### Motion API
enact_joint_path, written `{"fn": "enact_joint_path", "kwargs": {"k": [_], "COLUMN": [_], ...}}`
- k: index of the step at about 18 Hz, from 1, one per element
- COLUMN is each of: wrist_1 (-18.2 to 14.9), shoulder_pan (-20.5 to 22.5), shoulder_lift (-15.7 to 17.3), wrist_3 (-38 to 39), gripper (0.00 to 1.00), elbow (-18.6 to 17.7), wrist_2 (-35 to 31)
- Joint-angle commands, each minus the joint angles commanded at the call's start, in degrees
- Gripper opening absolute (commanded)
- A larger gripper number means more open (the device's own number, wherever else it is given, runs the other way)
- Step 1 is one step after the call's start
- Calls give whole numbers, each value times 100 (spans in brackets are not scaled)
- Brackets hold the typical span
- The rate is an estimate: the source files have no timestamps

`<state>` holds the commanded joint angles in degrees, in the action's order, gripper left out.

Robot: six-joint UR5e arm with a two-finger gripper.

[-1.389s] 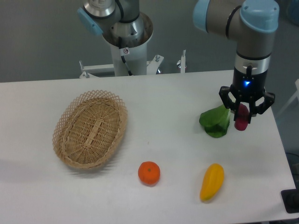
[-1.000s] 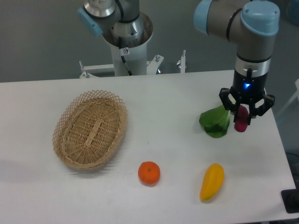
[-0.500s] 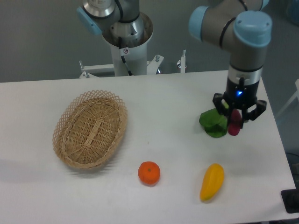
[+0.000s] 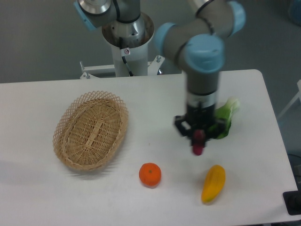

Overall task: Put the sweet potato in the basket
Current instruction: 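Carry the held sweet potato over to the wicker basket, then lower the sweet potato into the basket and open the gripper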

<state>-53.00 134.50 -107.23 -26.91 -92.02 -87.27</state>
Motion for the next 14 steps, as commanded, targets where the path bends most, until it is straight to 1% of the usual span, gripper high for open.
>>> {"fn": "enact_joint_path", "kwargs": {"k": [2, 4, 7, 9, 10, 12, 14], "wrist_1": [17, 26, 35, 26, 35, 44, 35], "shoulder_pan": [-544, -1063, -1618, -1986, -2128, -2208, -2322], "shoulder_lift": [0, 0, 26, 53, 61, 53, 53], "wrist_3": [282, 327, 380, 406, 363, 301, -57], "gripper": [12, 12, 12, 12, 12, 12, 12], "elbow": [-210, -369, -579, -659, -781, -922, -1028], "wrist_2": [-323, -658, -730, -739, -739, -730, -739]}}
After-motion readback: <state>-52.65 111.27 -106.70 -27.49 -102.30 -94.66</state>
